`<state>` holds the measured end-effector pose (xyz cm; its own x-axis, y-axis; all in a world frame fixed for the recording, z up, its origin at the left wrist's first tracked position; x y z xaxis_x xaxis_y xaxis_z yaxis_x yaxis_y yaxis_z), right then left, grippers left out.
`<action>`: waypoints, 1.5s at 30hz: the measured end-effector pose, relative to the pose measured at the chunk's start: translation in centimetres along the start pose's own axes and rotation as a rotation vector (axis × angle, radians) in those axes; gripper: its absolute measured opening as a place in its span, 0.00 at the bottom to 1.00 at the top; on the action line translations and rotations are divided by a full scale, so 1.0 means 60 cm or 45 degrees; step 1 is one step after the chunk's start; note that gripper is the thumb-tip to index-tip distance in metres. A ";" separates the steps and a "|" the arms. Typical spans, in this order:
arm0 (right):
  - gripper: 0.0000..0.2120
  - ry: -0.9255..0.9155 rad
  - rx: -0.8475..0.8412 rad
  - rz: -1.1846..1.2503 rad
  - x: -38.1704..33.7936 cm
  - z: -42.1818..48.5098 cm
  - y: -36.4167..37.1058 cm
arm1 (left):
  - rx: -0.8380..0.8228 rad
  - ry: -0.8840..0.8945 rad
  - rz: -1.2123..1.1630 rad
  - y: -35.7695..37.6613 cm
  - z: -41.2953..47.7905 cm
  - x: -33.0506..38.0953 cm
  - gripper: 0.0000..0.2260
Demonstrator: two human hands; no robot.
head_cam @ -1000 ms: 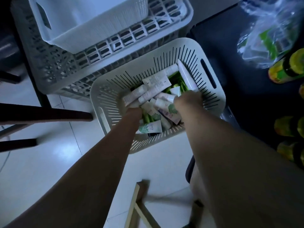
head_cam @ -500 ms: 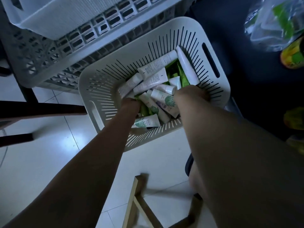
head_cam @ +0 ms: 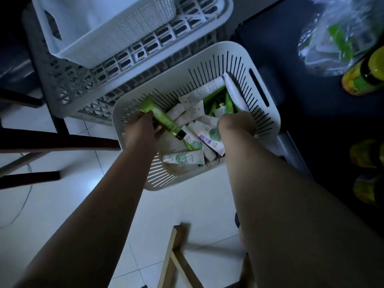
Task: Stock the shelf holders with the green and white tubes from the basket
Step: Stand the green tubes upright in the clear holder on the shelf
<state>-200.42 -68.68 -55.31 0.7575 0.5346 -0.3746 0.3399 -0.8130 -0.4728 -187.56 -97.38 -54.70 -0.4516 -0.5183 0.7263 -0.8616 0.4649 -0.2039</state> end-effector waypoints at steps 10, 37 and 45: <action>0.04 -0.077 -0.417 0.729 -0.032 -0.092 -0.009 | -0.512 0.007 -0.079 0.129 -0.137 0.061 0.02; 0.19 -1.218 -0.271 1.253 -0.094 -0.482 -0.408 | -1.269 0.618 -0.120 0.183 -0.659 0.345 0.06; 0.14 -1.285 0.141 1.169 0.011 -0.561 -0.580 | -1.527 0.722 0.002 0.238 -0.840 0.306 0.05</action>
<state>-193.02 -47.80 -12.26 -0.0637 -0.2087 -0.9759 -0.1421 -0.9660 0.2159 -196.47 -64.08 -11.18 -0.0415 -0.2840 0.9579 0.0086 0.9586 0.2845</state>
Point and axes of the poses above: each hand's wrist, its own z-axis towards the middle knuckle, its own y-axis out of the palm, x = y × z, the point moved 10 cm from there along z, towards the middle knuckle, and after that the axes turned 1 degree about -x, right-handed, at the moved point
